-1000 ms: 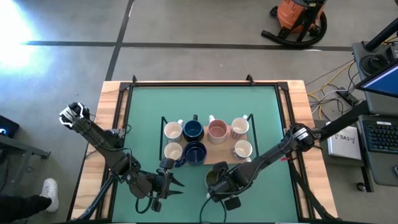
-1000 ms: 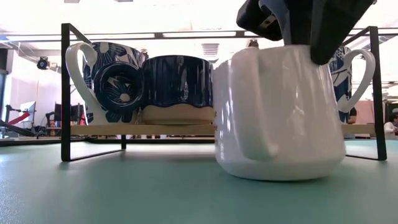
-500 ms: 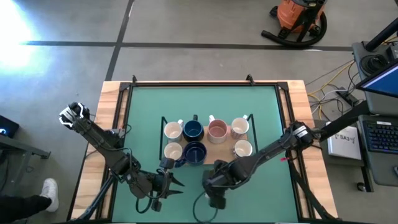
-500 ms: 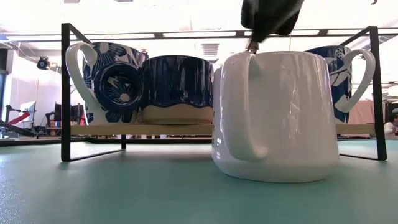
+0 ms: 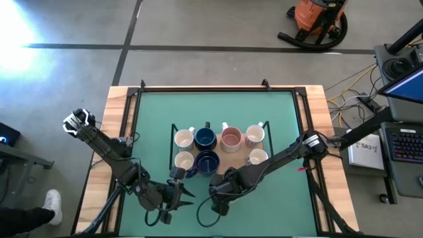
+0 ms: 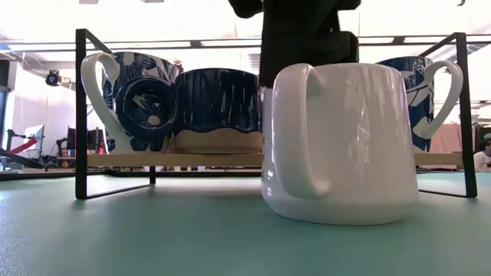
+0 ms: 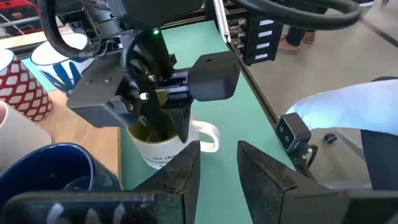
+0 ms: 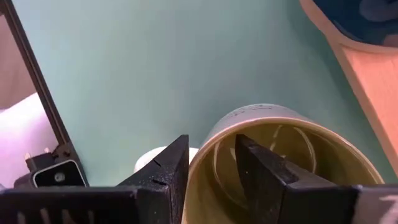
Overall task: Place coffee mugs
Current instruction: Put the green mug on the shelf
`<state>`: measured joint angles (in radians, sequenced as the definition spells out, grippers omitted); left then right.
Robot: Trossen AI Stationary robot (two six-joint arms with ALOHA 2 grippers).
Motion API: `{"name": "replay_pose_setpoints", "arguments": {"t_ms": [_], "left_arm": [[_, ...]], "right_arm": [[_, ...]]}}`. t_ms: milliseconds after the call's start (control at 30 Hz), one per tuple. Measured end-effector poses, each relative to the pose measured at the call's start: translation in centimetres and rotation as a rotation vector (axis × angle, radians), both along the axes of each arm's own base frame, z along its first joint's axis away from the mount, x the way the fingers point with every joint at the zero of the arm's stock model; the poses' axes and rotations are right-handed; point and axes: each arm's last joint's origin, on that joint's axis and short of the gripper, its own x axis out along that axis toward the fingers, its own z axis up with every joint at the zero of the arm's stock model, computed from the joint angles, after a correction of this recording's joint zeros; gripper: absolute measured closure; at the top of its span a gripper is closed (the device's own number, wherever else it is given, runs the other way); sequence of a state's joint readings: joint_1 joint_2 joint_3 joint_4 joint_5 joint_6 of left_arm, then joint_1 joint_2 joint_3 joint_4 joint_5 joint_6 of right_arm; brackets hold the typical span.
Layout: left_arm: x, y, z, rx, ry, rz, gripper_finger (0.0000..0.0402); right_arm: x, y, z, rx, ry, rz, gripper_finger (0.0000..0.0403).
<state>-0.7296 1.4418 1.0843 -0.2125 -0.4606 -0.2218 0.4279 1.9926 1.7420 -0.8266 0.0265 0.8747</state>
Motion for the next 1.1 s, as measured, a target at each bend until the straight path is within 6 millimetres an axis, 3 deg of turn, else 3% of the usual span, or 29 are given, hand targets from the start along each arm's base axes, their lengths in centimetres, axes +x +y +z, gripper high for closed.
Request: {"name": "replay_pose_setpoints", "arguments": {"t_ms": [267, 600, 867, 1100], "left_arm": [[-0.1, 0.1, -0.1, 0.01, 0.012, 0.0, 0.0312], [-0.1, 0.1, -0.1, 0.009, 0.011, 0.0, 0.0312], [-0.1, 0.1, -0.1, 0.009, 0.011, 0.0, 0.0312], [-0.1, 0.1, -0.1, 0.009, 0.011, 0.0, 0.0312]], "right_arm": [[0.3, 0.0, -1.6, -0.019, 0.043, -0.002, 0.0292], [0.3, 0.0, -1.8, -0.024, 0.05, 0.055, 0.0369], [0.0, 0.0, -1.0, 0.013, 0.043, 0.061, 0.0384], [-0.6, -0.2, 1.2, 0.057, 0.013, 0.024, 0.0385]]}}
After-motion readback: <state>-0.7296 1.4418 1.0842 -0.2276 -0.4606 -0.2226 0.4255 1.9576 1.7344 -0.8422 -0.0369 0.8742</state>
